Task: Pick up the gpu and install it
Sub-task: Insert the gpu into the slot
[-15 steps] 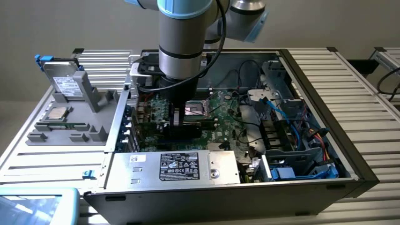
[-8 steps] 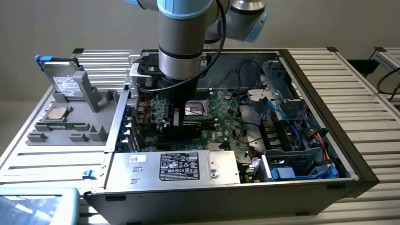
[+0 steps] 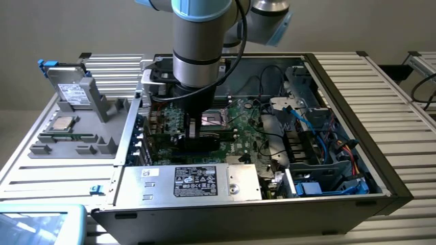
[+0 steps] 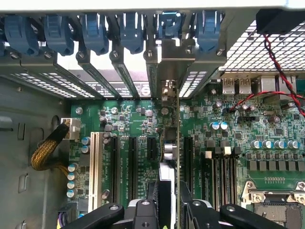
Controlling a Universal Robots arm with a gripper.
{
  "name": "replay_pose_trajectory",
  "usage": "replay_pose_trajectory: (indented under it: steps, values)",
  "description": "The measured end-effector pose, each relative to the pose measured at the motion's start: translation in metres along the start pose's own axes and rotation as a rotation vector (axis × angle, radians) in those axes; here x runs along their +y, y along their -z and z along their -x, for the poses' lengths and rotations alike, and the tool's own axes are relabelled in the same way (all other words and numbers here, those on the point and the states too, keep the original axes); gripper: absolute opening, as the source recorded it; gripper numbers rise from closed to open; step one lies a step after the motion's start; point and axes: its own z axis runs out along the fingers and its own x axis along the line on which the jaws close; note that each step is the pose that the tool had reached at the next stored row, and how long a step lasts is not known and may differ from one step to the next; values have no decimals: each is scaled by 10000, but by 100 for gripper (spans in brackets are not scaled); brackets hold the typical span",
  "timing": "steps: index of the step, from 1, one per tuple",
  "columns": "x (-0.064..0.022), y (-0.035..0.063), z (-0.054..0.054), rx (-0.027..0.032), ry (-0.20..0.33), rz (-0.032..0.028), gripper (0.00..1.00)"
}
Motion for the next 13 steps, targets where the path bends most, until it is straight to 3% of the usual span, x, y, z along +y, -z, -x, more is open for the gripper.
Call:
replay_pose_trajectory:
  steps: [13]
  values:
    - [0,-3,-1,43,385,-6,28]
